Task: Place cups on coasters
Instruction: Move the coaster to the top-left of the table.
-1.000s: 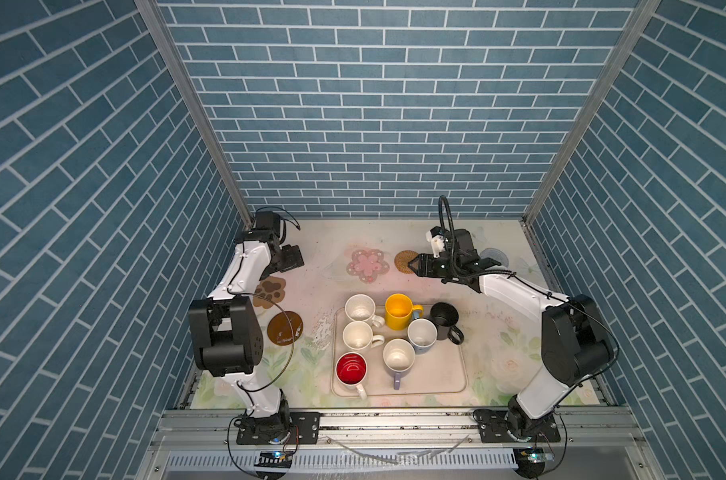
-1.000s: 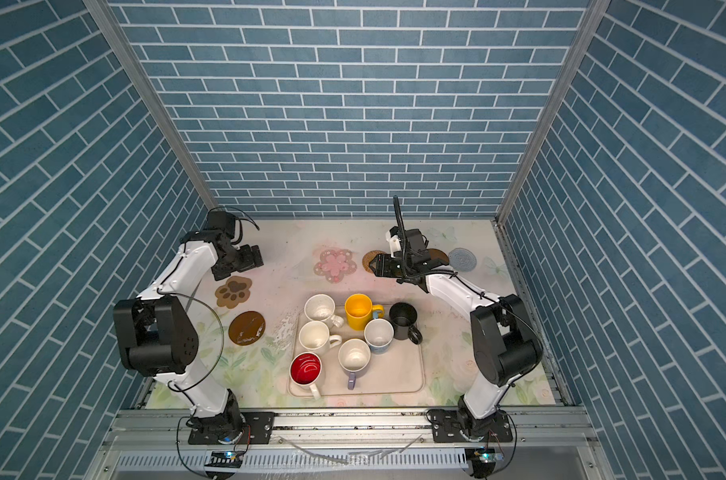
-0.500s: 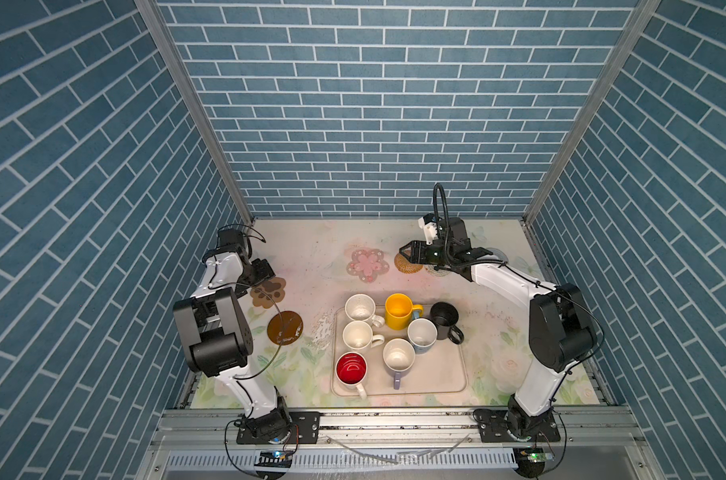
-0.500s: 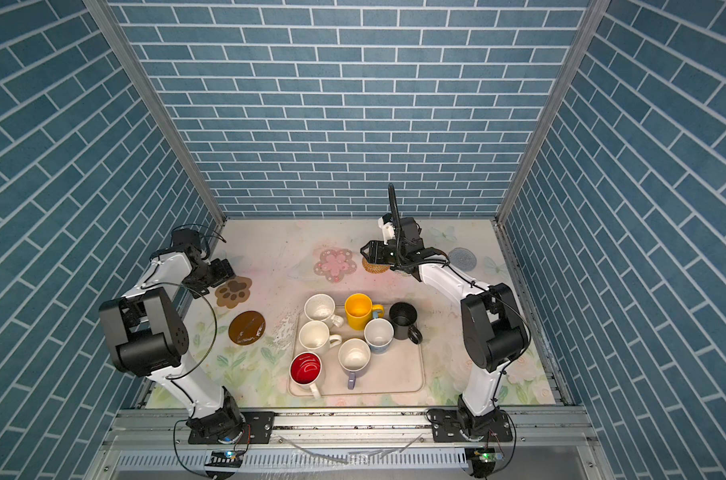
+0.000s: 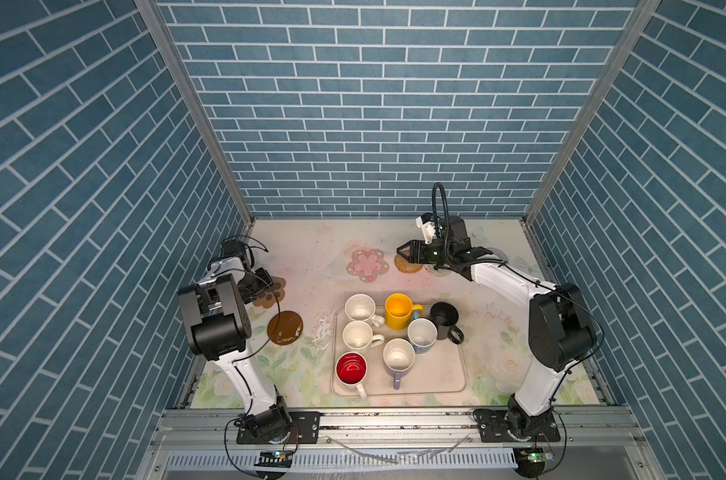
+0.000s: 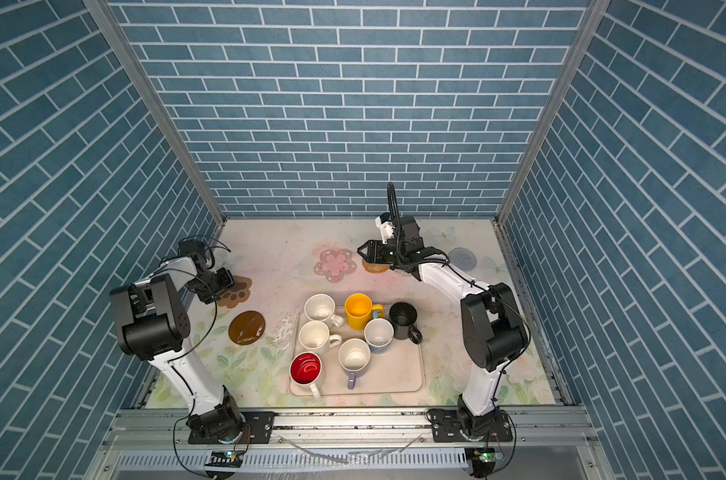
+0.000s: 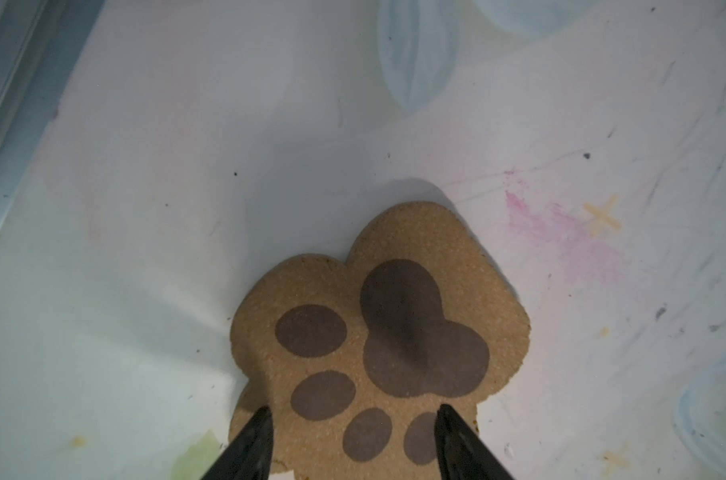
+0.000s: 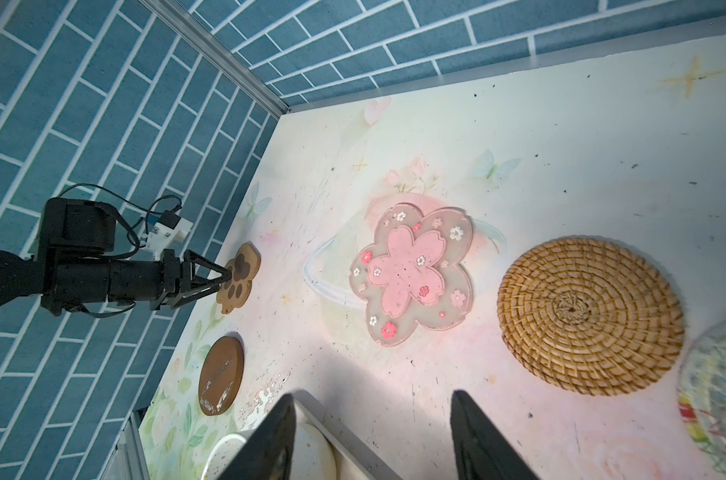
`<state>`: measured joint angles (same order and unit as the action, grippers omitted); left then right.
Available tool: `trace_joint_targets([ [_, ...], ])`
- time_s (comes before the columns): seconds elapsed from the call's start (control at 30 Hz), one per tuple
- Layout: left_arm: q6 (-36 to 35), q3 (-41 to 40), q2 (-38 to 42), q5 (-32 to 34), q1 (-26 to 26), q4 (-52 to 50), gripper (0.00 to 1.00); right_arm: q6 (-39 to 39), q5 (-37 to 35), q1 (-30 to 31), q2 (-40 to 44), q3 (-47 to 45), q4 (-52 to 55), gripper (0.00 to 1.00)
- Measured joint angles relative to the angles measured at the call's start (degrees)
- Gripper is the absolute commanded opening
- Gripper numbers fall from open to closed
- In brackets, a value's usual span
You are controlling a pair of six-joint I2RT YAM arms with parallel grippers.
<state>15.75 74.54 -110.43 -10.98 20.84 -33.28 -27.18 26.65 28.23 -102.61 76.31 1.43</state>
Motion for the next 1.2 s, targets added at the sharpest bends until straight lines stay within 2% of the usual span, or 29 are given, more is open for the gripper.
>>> trace_joint_targets([
  [0.1, 0.0, 0.1, -0.2, -0.3, 0.0, 0.6, 0.69, 0.0, 0.1, 0.0, 0.4, 0.0, 0.0, 0.6],
  [0.2, 0.0, 0.1, -0.2, -0.7, 0.0, 0.9, 0.79, 0.0, 0.2, 0.0, 0.4, 0.0, -0.1, 0.6],
  [0.33, -0.1, 0.2, -0.2, -1.1, 0.0, 1.3, 0.84, 0.0, 0.2, 0.0, 0.4, 0.0, -0.1, 0.6],
  [0.6, -0.2, 0.4, -0.2, -1.9, 0.8, 1.2, 0.85, 0.0, 0.2, 0.0, 0.4, 0.0, -0.1, 0.6],
  [0.87, -2.1, 2.8, -0.2, 1.4, 2.0, -3.1, 0.86, 0.0, 1.0, 0.0, 0.4, 0.0, -0.1, 0.6],
  [1.2, -2.5, 3.8, -1.0, 1.2, 2.1, -3.4, 0.85, 0.0, 1.2, 0.0, 0.6, 0.0, -0.1, 0.6],
])
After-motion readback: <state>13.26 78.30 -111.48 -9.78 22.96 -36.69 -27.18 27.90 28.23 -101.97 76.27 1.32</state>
